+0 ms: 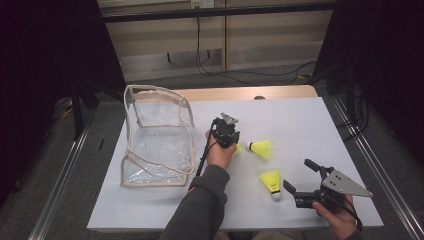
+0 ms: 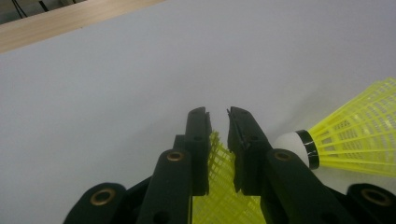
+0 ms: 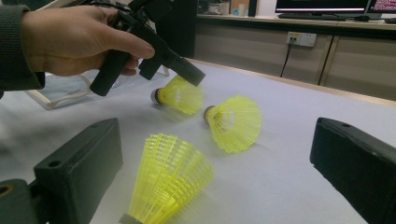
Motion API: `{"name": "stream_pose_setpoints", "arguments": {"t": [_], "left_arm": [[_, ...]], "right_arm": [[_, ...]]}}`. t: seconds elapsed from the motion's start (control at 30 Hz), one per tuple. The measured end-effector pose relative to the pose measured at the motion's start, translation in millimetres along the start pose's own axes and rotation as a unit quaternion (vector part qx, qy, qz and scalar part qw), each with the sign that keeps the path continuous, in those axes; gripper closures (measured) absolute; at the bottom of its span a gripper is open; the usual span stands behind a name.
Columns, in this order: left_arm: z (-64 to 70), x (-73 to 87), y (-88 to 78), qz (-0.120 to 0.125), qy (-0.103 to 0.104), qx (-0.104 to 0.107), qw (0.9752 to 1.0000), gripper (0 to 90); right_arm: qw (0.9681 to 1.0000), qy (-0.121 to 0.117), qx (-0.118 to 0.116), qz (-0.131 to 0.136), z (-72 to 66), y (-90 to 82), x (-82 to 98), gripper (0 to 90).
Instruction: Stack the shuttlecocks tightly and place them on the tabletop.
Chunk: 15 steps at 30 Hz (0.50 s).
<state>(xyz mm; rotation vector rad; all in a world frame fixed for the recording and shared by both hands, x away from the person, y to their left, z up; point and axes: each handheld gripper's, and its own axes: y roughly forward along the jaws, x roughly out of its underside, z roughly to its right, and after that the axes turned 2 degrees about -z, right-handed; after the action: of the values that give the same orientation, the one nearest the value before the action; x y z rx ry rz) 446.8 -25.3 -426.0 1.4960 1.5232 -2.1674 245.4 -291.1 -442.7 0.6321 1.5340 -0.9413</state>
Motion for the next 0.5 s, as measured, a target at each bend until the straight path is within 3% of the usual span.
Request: {"name": "stream_pose_setpoints", "arguments": {"t": [0.5], "left_arm": [[2.0, -0.5, 0.1, 0.001, -0.001, 0.003, 1.0, 75.4]], "right_arm": [[1.0, 0.0, 0.0, -0.002, 0.2, -0.2, 0.1, 1.7]]}}
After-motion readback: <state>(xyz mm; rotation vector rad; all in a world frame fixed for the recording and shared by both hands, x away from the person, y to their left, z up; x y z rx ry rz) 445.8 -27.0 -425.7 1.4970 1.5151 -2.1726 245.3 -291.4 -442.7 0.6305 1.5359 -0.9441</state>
